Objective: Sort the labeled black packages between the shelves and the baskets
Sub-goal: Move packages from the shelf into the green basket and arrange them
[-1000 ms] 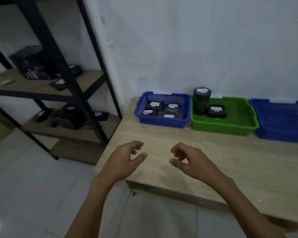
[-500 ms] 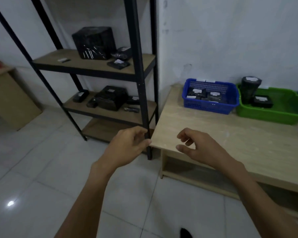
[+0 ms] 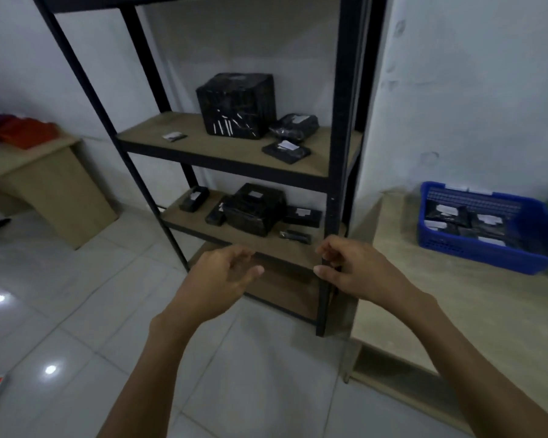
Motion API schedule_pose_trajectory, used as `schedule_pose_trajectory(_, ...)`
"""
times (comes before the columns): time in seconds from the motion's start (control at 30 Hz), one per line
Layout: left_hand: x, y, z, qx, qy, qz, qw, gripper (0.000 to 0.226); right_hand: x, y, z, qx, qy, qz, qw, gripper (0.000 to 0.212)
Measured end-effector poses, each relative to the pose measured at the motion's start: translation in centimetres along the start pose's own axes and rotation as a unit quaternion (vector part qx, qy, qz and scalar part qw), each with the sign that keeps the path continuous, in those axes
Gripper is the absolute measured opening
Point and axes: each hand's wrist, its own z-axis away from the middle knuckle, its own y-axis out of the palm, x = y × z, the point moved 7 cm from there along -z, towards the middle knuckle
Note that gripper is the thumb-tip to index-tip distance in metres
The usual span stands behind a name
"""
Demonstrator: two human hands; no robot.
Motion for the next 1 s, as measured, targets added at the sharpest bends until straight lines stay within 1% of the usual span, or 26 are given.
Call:
schedule_pose_trajectory(0.07, 2.1, -1.5, -2.0, -0.011, -0.002, 0.013, 1.0, 0.04, 0.9, 0.7, -3.5, 0.006, -0.005, -0.002, 1.0, 0.03)
schedule_pose_trajectory(0.2, 6.6, -3.6, -7.1, 0.001, 0.015, 0.018, 1.0, 0.039, 2.1, 2.2, -10.0, -0.004, 0.008, 0.01, 1.0, 0.026)
schedule_pose_trajectory(0.37, 11.2, -5.6, -14.9, 0.047, 0.051, 0.03, 0.997, 0.038, 2.8, 3.6, -17.0, -0.039, 0.048, -0.02, 0.998, 0.024)
schedule_pose_trajectory(0.47, 12.4, -6.4, -19.7, 0.072, 0.079, 0.045, 0.993, 0.039, 3.2, 3.7, -20.5, -0.062, 0.069, -0.041, 0.995, 0.023)
schedule_pose_trajectory(0.6, 12.5, -6.4, -25.8, 0.098, 0.126, 0.05, 0.986, 0.04, 2.2, 2.8, -24.7, -0.117, 0.097, -0.076, 0.985, 0.016)
schedule_pose_trajectory(0.7, 12.3, -5.8, -30.4, 0.099, 0.162, 0.044, 0.981, 0.04, 0.6, 1.8, -28.4, -0.157, 0.125, -0.09, 0.975, 0.014)
schedule_pose_trajectory(0.8, 12.6, -5.1, -34.9, 0.079, 0.184, 0.032, 0.979, 0.042, -1.5, 0.3, -32.2, -0.236, 0.158, -0.121, 0.951, 0.014)
schedule_pose_trajectory(0.9, 13.3, -3.9, -38.8, 0.069, 0.169, 0.018, 0.983, 0.052, -4.0, -1.2, -35.2, -0.294, 0.197, -0.149, 0.924, 0.012)
schedule_pose_trajectory(1.0, 13.7, -2.5, -42.3, 0.081, 0.167, -0.023, 0.982, 0.077, -7.3, -1.8, -37.9, -0.304, 0.234, -0.171, 0.907, 0.014)
